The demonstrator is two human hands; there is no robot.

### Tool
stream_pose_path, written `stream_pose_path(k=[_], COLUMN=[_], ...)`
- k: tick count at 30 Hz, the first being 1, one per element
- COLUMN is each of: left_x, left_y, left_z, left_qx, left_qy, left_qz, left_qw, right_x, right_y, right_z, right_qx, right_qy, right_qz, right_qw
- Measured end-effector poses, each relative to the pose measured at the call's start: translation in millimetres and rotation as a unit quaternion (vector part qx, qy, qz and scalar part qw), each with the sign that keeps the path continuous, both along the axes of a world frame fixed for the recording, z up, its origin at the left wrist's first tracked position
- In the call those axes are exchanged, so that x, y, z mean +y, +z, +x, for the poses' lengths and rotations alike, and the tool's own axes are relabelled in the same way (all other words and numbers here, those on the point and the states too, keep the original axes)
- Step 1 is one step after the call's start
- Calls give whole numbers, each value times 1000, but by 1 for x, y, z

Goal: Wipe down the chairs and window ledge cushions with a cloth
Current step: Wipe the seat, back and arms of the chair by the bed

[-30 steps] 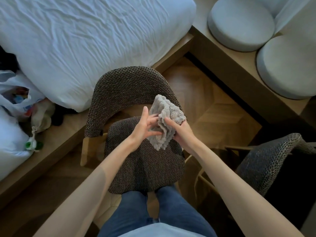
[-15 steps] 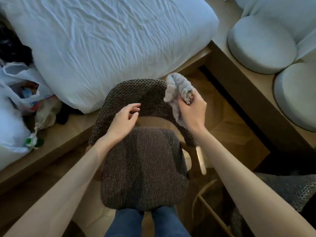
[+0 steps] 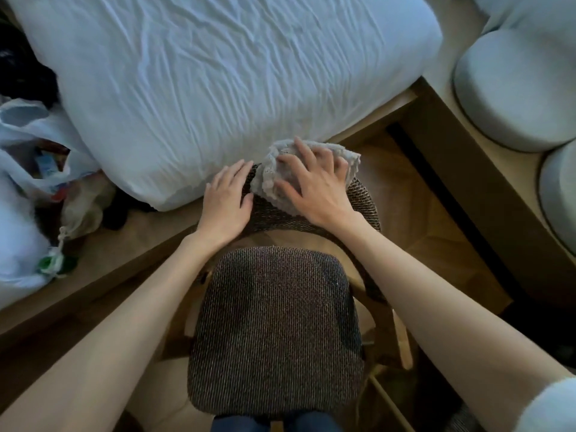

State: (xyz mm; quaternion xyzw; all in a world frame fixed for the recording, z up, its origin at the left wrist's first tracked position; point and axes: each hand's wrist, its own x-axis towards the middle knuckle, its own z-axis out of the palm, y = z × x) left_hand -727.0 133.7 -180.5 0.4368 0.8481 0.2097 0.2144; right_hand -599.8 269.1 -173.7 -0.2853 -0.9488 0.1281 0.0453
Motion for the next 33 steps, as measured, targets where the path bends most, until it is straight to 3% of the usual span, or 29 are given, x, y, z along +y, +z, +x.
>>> stream_pose_path(k=[5,9,15,20,27,30,33], left_x=[19,26,34,58,92,103,112], left_y=[-8,-12,-16,-17,-12,-13,-22], left_z=[7,9,24,57,104,122,139], left_qx=[-25,7,59,126,105,120,195], left_qy=[-22,-21,-17,-82,-178,-240,-300], left_qz=[17,-9,-50,-29,28,41,19], left_qw=[999,1000,997,988,978,962,934], right_x=[23,40,51,54,47,42,33], right_y=[-16,-16,-20,-32,-58,-70,-85], right_z=[2,7,41,82,124,143,168], right_qx=[-70,-52,25,64,91,87,63], right_qy=[61,61,-38,-125,-226,-250,-284], right_qz=[101,99,69,6,-81,-103,-139], right_qw=[991,992,997,990,967,959,947])
